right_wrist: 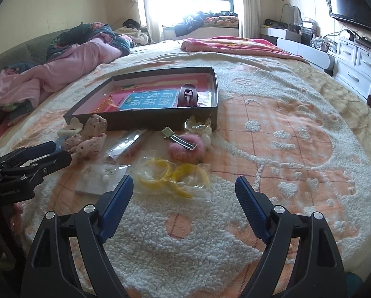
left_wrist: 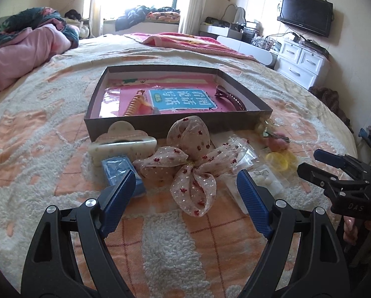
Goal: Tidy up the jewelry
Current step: 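Grasp the pink polka-dot bow with the left tool while the right grasps the yellow bangle bag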
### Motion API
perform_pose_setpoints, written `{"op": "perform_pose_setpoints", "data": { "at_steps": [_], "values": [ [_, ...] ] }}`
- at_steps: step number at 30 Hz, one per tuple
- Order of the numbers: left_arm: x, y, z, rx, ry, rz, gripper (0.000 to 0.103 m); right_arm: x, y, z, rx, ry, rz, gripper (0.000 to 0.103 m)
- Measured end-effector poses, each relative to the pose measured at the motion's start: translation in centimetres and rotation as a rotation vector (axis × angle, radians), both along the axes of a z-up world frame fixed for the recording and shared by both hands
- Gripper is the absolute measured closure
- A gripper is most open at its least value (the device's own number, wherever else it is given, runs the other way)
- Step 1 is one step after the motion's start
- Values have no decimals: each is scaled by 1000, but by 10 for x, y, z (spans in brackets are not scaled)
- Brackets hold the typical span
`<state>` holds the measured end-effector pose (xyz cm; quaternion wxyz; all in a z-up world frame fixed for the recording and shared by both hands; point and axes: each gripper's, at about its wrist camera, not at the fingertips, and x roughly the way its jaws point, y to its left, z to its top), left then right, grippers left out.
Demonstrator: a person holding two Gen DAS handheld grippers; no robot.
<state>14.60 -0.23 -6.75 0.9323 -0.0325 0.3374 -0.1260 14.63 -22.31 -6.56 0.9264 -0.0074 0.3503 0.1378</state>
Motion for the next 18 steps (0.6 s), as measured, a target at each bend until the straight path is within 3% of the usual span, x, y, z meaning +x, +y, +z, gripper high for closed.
{"op": "perform_pose_setpoints", "data": {
  "at_steps": [3, 5, 7, 12, 14, 15, 18],
  "values": [
    [3, -3, -1, -2, 1, -9, 29, 8, -2, -6, 14, 22, -8, 21],
    [4, -5, -2, -6, 6, -17, 37, 14, -3, -9, 37, 43, -8, 21],
    [5, -9, -4, 0, 18, -30, 52, 21, -2, -15, 48, 72, -6, 21],
    [7, -17, -11, 5, 46, -61, 71, 27, 2, -20, 80, 104, 4, 20],
    [9, -18, -11, 2, 51, -62, 87, 28, 6, -22, 73, 103, 14, 26],
    [9, -17, -11, 3, 53, -62, 89, 27, 8, -21, 74, 101, 25, 36],
    [8, -17, -11, -3, 47, -67, 94, 22, 10, -18, 63, 71, 27, 47]
  ]
}}
